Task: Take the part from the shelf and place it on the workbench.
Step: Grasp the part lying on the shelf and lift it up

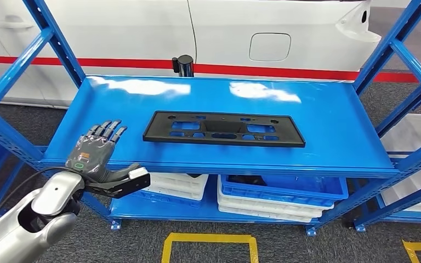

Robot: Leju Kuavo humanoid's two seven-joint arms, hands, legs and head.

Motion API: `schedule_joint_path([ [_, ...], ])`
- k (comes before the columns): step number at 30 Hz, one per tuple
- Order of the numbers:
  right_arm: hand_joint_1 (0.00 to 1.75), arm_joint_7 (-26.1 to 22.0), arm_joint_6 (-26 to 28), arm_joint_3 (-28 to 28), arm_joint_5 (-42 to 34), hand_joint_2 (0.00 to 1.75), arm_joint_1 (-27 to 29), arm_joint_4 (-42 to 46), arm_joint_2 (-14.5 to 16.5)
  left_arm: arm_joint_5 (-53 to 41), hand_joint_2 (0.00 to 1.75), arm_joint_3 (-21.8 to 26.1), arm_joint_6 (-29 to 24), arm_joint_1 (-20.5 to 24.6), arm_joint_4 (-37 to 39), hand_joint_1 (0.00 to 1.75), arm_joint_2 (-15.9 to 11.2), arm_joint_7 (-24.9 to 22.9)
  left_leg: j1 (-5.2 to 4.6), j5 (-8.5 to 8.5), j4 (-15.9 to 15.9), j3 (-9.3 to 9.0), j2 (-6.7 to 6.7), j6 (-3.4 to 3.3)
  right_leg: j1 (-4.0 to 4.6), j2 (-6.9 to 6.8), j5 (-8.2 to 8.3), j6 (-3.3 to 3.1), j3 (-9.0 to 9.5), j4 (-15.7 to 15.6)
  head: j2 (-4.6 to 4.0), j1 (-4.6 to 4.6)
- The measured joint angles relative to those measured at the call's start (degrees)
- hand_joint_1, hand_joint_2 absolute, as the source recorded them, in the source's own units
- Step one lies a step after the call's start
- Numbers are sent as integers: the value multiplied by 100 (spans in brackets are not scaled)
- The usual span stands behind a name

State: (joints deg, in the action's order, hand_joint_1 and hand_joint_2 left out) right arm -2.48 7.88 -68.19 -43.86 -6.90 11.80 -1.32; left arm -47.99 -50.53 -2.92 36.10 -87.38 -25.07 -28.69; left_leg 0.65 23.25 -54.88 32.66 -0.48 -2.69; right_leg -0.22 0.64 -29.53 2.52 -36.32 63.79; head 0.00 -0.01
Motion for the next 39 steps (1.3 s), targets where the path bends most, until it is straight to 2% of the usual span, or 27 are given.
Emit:
schedule_joint_path([
  [2, 0, 1, -1, 0, -1, 0, 9, 0, 2, -1, 0, -5, 1, -3, 22, 0, 0, -4, -14, 17, 0, -13, 6, -29, -3, -1, -263, 12, -419, 788, 0, 3],
  [3, 0, 1, -1, -1, -1, 0, 13, 0, 3, -1, 0, -8, 2, -6, 32, 0, 0, -5, -20, 26, 0, -21, 5, -37, -3, -1, -247, 9, -520, 926, -1, 4],
  [4, 0, 1, -1, -1, -1, 0, 14, 0, 3, -1, 0, -9, 3, -7, 39, 0, 0, -5, -24, 36, 0, -37, 2, -39, -2, -1, -120, -2, -498, 815, -1, 4],
  [6, 0, 1, -1, -1, -2, 0, 11, 0, 3, -2, 0, -8, 6, -1, 46, 0, 0, -5, -27, 66, 0, -85, -5, -29, 2, -1, 317, -47, -139, 9, -1, 5],
  [7, 0, 1, 0, -1, -3, 0, 8, 0, 3, -2, 0, -7, 8, 5, 48, 0, 0, -5, -38, 87, -2, -103, -9, -10, 16, -3, 475, -69, 59, -405, 0, 4],
  [8, 0, 1, 0, 0, -4, 0, 5, 0, 2, -3, 0, -7, 9, 12, 51, 0, 0, -5, -45, 103, -4, -112, -12, 11, 29, -3, 567, -87, 197, -698, 0, 4],
  [9, 0, 1, 1, 0, -5, 0, 4, 0, 2, -3, 0, -8, 10, 17, 57, 0, 0, -5, -49, 116, -3, -114, -14, 35, 43, -4, 584, -102, 260, -836, 0, 3],
  [12, 0, -2, 1, 0, -7, 0, 4, 0, 3, -3, 0, -4, 12, 32, 78, 0, 3, -6, -29, 160, -14, -110, -13, 127, 56, -1, 579, -172, 293, -901, 0, 2],
  [14, 0, -5, 1, 0, -8, 0, 1, 0, 7, -7, 0, -2, 21, 56, 87, 0, 3, -7, -19, 352, -358, 44, -6, 183, 38, -3, 593, -226, 344, -950, -1, -5],
  [16, 0, -9, 1, 0, -11, 0, 1, 0, 12, -9, 0, -17, 56, 67, 99, 0, 2, -4, -8, 678, -1141, 444, 0, 226, 33, -6, 576, -255, 373, -955, -1, -14],
  [17, 0, -10, 0, 0, -15, 0, 2, 0, 14, -3, 0, -33, 81, 63, 109, 0, 2, 3, -4, 789, -1515, 659, 1, 246, 34, -6, 565, -262, 382, -954, -1, -15],
  [18, 0, -11, -1, 0, -20, 0, 4, 0, 15, 16, 0, -51, 105, 59, 120, 0, 3, 14, 0, 802, -1715, 800, 2, 262, 34, -5, 553, -265, 392, -952, 0, -16],
  [19, 0, -12, -1, 0, -23, 0, 5, 0, 15, 49, 0, -70, 126, 59, 130, 0, 3, 30, 6, 699, -1676, 826, 4, 272, 32, -2, 538, -261, 408, -950, 0, -16],
  [20, 0, -13, 0, 0, -26, 0, 6, 0, 18, 100, 0, -85, 144, 64, 137, 0, 4, 45, 14, 497, -1394, 728, 7, 278, 28, 3, 519, -251, 432, -949, 0, -16],
  [22, 0, -17, 1, 1, -25, 0, 4, 0, 26, 309, 0, -100, 192, 86, 143, 0, 10, 92, 16, 57, -524, 344, 17, 269, 33, 16, 471, -211, 485, -943, 0, -17],
  [23, 0, -19, 1, 1, -25, 0, 0, 0, 28, 462, 0, -103, 222, 96, 146, 0, 16, 127, 9, -68, -207, 199, 18, 244, 42, 22, 451, -187, 497, -937, -1, -18],
  [24, 0, -21, 1, 2, -25, 0, -3, 0, 30, 649, 0, -106, 258, 101, 152, 0, 24, 175, -2, -115, -36, 120, 17, 214, 50, 25, 436, -167, 501, -933, -1, -18],
  [27, 0, -23, -1, 1, -25, 0, -7, 0, 30, 1225, 0, -113, 319, 107, 178, 0, 60, 347, -18, -103, 17, 90, 10, 110, 45, 27, 395, -104, 503, -918, 0, -16],
  [28, 0, -27, 0, 1, -25, 0, -8, 0, 30, 1428, 0, -114, 319, 118, 183, 0, 78, 405, -11, -101, 26, 75, 13, 72, 39, 23, 326, -74, 472, -824, 0, -13],
  [30, 0, -33, 0, 1, -26, 0, -10, 0, 34, 1738, 0, -126, 316, 145, 187, 0, 123, 491, -1, -93, 40, 49, 24, 13, 20, 13, 33, -21, 222, -274, 0, -4],
  [32, 0, -37, 0, 1, -34, 0, -3, 0, 39, 1710, 0, -167, 319, 159, 190, 0, 163, 498, -20, -80, 38, 43, 33, -15, 5, 9, -298, 5, -219, 570, 0, 4],
  [33, 0, -37, 0, 1, -39, 0, 3, 0, 41, 1569, 0, -197, 325, 166, 190, 0, 180, 468, -30, -75, 37, 40, 34, -20, 1, 8, -358, 8, -385, 850, 0, 5],
  [34, 0, -37, -1, 0, -45, 0, 6, 0, 41, 1369, 0, -233, 338, 183, 190, 0, 196, 420, -34, -71, 36, 32, 30, -21, -2, 7, -291, 6, -436, 885, 0, 5],
  [35, 0, -37, -1, 0, -48, 0, 7, 0, 41, 1149, 0, -273, 357, 210, 190, 0, 215, 365, -34, -65, 36, 20, 25, -19, -3, 6, -118, -1, -363, 671, 0, 5],
  [37, 0, -37, 0, 1, -51, 0, 0, 0, 41, 738, 0, -349, 405, 293, 190, 0, 261, 280, -35, -44, 33, -9, 15, 4, -9, 4, 319, -11, 22, -197, -1, 5],
  [38, 0, -37, 0, 1, -50, 0, -4, 0, 42, 576, 0, -383, 427, 336, 190, 0, 280, 260, -42, -31, 29, -15, 10, 23, -8, 5, 460, -24, 186, -561, -1, 5],
  [39, 0, -37, 1, 2, -49, 0, -5, 0, 43, 434, 0, -415, 444, 370, 190, 0, 301, 250, -49, -23, 27, -14, 6, 46, -2, 7, 526, -38, 283, -781, -1, 4],
])
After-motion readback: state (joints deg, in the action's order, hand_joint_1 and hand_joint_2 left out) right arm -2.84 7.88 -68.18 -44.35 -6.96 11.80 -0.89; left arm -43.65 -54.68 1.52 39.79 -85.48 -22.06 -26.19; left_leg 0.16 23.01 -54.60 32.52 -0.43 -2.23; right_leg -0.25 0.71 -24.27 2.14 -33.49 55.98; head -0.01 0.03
